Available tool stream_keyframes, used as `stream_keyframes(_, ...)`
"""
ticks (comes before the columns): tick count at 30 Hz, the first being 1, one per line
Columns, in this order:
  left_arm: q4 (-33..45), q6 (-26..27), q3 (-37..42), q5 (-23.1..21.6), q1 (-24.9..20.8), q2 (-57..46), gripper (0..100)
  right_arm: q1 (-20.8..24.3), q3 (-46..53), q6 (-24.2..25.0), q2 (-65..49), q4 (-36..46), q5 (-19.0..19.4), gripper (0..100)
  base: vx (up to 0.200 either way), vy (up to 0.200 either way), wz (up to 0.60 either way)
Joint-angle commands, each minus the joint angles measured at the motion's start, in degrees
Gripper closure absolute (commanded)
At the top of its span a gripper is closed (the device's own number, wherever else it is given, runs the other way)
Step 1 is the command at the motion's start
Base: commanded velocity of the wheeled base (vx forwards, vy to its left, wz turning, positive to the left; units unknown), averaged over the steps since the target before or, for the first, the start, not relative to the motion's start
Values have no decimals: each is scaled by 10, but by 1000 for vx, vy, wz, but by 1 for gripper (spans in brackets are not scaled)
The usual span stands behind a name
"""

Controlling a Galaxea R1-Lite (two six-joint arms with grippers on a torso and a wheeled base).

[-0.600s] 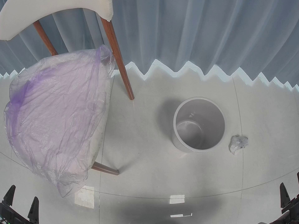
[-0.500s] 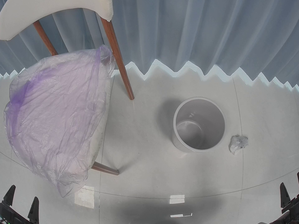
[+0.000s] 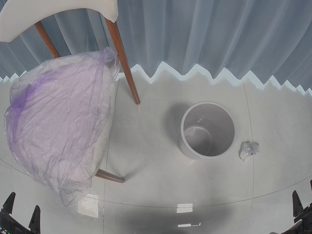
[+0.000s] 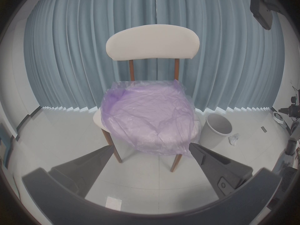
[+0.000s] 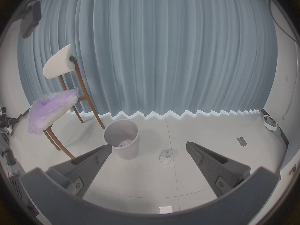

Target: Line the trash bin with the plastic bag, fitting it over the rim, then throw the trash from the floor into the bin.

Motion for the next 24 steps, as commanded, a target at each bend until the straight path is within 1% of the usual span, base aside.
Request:
stream_keyframes(1,-116,-7,6,16,3,-6,0,0,10,0,-10,0,0,0,0,0,0)
stream_keyframes(2,-152,-11,4,22,3,0,0,0,10,0,-10,0,0,0,0,0,0)
stream_keyframes(3,-200,-30,7,42,-9,18,0,0,10,0,-10,0,0,0,0,0,0)
stream_keyframes(4,-189,-53,-2,43,-9,14,0,0,10,0,-10,0,0,0,0,0,0)
stream_keyframes(5,-189,-53,-2,43,-9,14,0,0,10,0,-10,0,0,0,0,0,0)
stream_keyframes(7,-126,-60,-29,0,-9,9,0,0,10,-1,-10,1,0,0,0,0,0)
stream_keyframes(8,-114,-59,-38,-11,-9,10,0,0,10,-2,-10,0,0,0,0,0,0)
stream_keyframes(9,-59,-54,-88,-50,-9,18,0,0,10,-4,-10,0,0,0,0,0,0)
stream_keyframes(11,-18,-48,-138,-71,-9,47,0,0,10,-5,-10,1,0,0,0,0,0)
stream_keyframes(12,1,-43,-171,-81,-10,78,0,0,10,-5,-10,1,1,0,0,0,0)
stream_keyframes(16,5,-17,-235,-103,-15,174,0,0,10,-5,-10,0,1,0,0,0,0)
stream_keyframes(18,6,-13,-275,-160,-38,227,0,0,10,-4,-10,0,1,0,0,0,0)
stream_keyframes(21,1,-2,-283,-234,-64,275,0,0,10,-4,-10,0,1,0,0,0,0)
stream_keyframes(22,0,3,-283,-243,-67,280,0,0,10,-4,-10,0,1,0,0,0,0)
stream_keyframes(23,0,24,-283,-272,-78,297,0,0,10,-4,-10,0,1,0,0,0,0)
stream_keyframes(24,0,44,-283,-289,-87,313,0,0,10,-4,-10,0,0,0,0,0,0)
